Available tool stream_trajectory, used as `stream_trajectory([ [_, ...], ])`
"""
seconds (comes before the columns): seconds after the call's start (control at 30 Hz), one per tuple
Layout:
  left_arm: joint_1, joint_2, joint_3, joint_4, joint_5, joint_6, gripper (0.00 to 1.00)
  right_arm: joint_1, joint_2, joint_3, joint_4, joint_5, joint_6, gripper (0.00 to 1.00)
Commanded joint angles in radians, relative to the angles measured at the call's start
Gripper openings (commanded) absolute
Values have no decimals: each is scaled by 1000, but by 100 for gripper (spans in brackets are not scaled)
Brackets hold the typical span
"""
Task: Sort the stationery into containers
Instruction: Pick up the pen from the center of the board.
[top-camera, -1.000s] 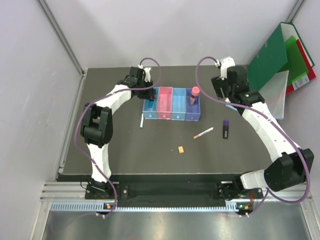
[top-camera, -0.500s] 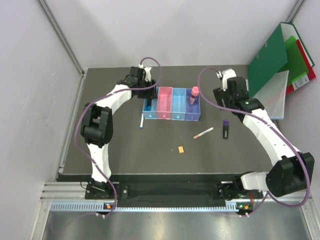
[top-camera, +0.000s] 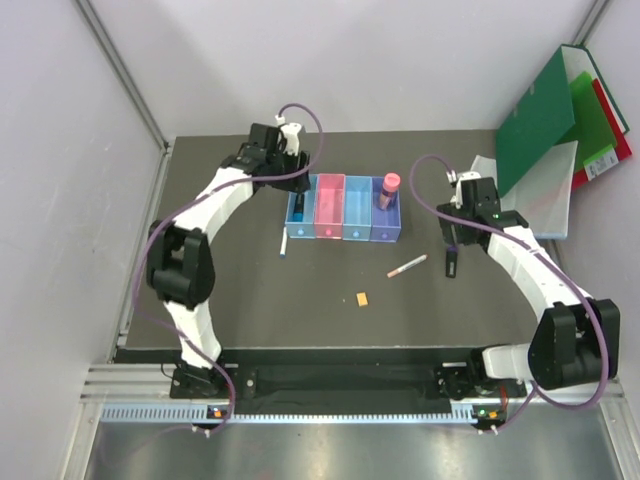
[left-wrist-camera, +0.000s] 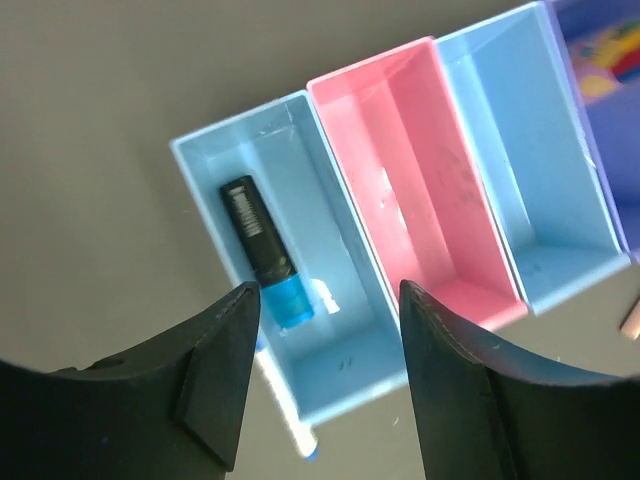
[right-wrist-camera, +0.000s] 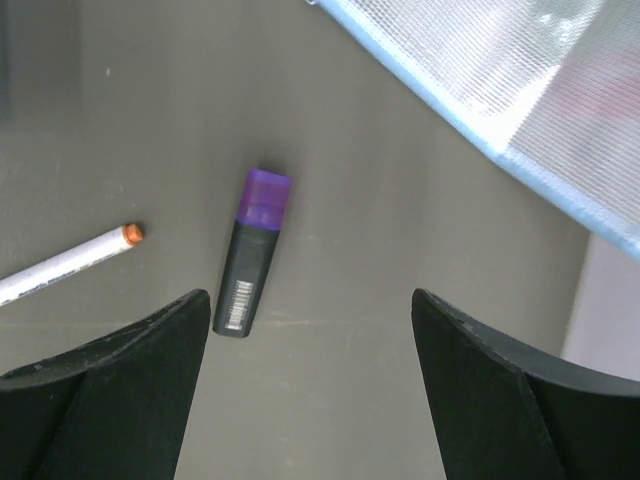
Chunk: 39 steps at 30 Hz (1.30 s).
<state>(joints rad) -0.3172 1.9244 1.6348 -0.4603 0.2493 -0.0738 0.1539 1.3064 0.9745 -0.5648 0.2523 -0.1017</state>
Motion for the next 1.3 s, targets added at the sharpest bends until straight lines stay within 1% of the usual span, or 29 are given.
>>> stream_trajectory([
  [0.0,-2,-231,-93,-29,-39,195,63,-14,13,-42,25,-53,17,81],
  [0.1,-2,-370,-177,-28,-111,261,64,-16,34,-62,25,-73,14,79],
  [0.17,0,-422,-226,-29,-134,311,64,-25,53,-57,28,-84,10,78],
  [0.3,0,-542,-263,-47,-189,365,66,-30,114,-33,22,-87,-9,77],
  [0.4,0,-587,-268,-64,-218,394,67,-40,126,-20,5,-122,23,75],
  [0.5,0,-613,-265,-72,-240,424,68,-51,123,-23,-6,-169,97,74],
  [0.53,0,-616,-263,-78,-272,428,68,-57,122,-29,-16,-177,134,73],
  [0.7,0,-614,-213,-123,-275,450,70,-66,123,-49,-30,-240,255,72],
  [0.8,0,-607,-187,-135,-289,457,70,-68,120,-92,-20,-246,286,72],
  [0.87,1,-604,-173,-138,-298,465,70,-91,123,-118,-20,-246,313,71],
  [0.9,0,-601,-171,-140,-298,466,70,-96,125,-122,-23,-248,318,71],
  [1.03,1,-590,-159,-143,-303,485,71,-119,139,-125,-40,-231,342,65],
  [1.27,0,-578,-156,-126,-303,490,72,-129,183,-152,-7,-242,362,64],
])
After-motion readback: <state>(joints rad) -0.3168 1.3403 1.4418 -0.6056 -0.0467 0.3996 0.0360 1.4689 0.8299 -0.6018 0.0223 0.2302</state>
